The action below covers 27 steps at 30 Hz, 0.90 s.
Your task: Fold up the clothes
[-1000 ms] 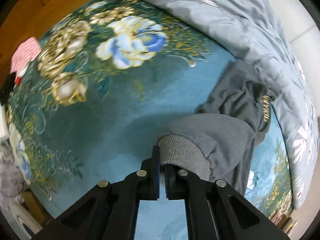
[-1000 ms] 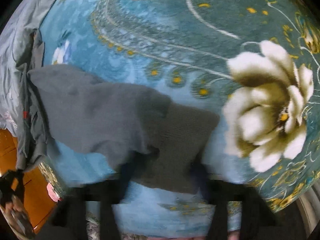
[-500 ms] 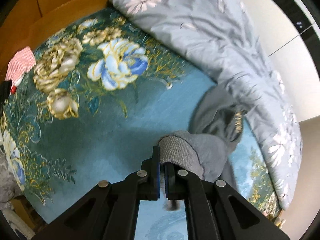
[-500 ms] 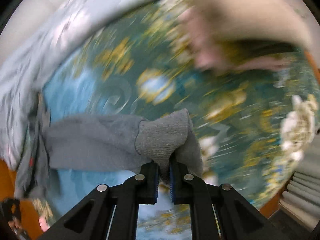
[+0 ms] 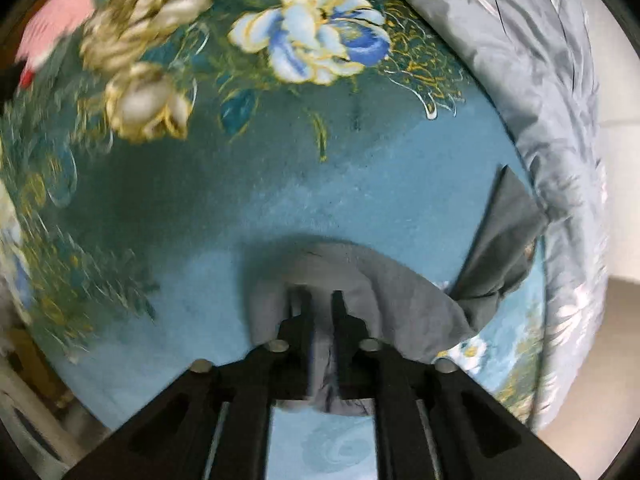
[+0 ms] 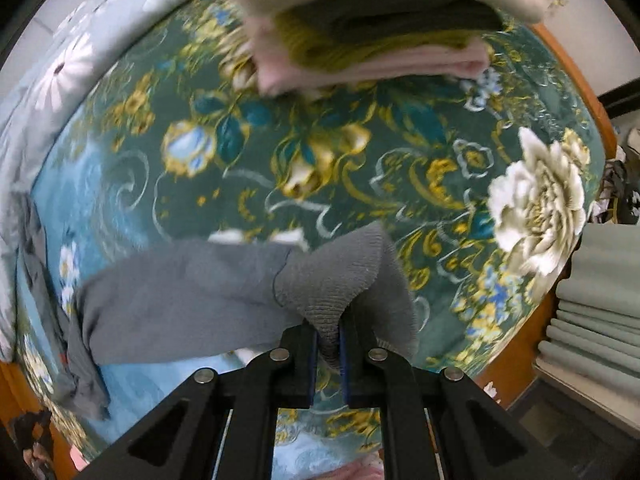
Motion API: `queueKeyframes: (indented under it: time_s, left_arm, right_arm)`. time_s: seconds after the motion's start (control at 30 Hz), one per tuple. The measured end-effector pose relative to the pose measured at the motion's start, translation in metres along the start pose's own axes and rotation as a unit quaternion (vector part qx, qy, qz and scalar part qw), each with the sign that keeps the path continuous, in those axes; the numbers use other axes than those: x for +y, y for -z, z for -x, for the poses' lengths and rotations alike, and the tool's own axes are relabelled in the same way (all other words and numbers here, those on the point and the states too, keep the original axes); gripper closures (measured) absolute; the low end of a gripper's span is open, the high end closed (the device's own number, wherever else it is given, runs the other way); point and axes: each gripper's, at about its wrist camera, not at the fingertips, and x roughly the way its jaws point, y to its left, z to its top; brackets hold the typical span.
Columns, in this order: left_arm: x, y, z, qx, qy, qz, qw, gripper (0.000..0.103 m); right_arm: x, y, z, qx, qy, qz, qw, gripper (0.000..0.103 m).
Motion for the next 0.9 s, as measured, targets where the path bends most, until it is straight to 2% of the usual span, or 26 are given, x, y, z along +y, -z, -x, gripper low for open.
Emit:
queueKeyframes:
  time_s: [0.03,0.07,0.2,0.27,0.33,0.43,0.53,0.7,0.73,0.8,0.83,0.87,0.9]
  left_arm:
    - [0.007,0.005,-0.001,0.003,0.007,0.009,0.9999,0.055]
    - [0.014,0.011,-0.003,0.007,0.013,0.017,0.9997,0.05]
    - [0.041,0.042,-0.015,0.02,0.016,0.039,0.9989,0.05]
    - [0.052,0.061,-0.029,0.04,0.03,0.053,0.9973,0.05]
    - [0.06,0.079,-0.046,0.062,0.048,0.071,0.9944,0.049]
    - [0.064,0.099,-0.067,0.084,0.082,0.111,0.9869,0.047]
    - [0.063,0.111,-0.087,0.105,0.114,0.152,0.9762,0.044]
    - [0.065,0.118,-0.111,0.078,0.145,0.247,0.955,0.044]
    - [0.064,0.118,-0.112,0.072,0.139,0.254,0.9545,0.045]
    - [0.062,0.117,-0.116,0.06,0.124,0.267,0.9538,0.064]
    - [0.061,0.116,-0.115,0.059,0.105,0.263,0.9571,0.083]
    - [0.059,0.114,-0.114,0.057,0.095,0.256,0.9602,0.089]
    - [0.058,0.111,-0.108,0.05,0.094,0.251,0.9621,0.091]
  right_arm:
    - [0.003,0.001,0.0,0.001,0.002,0.007,1.0,0.093]
    - [0.006,0.002,0.0,0.001,0.005,0.013,1.0,0.093]
    - [0.002,-0.009,0.009,-0.02,0.003,-0.001,1.0,0.089]
    - [0.004,-0.014,0.014,-0.032,0.006,-0.004,0.999,0.079]
    - [0.009,-0.016,0.021,-0.05,0.015,-0.001,0.999,0.045]
    - [0.018,-0.016,0.036,-0.078,0.024,0.01,0.997,0.043]
    - [0.029,-0.014,0.044,-0.077,0.019,0.026,0.996,0.04]
    - [0.053,0.002,0.05,-0.068,0.013,0.059,0.996,0.04]
    - [0.058,0.005,0.05,-0.065,0.011,0.065,0.996,0.04]
    - [0.067,0.01,0.049,-0.055,0.008,0.081,0.995,0.04]
    - [0.072,0.012,0.048,-0.052,0.005,0.09,0.995,0.04]
    - [0.077,0.014,0.048,-0.049,0.002,0.099,0.994,0.04]
    - [0.083,0.016,0.046,-0.045,-0.005,0.107,0.993,0.04]
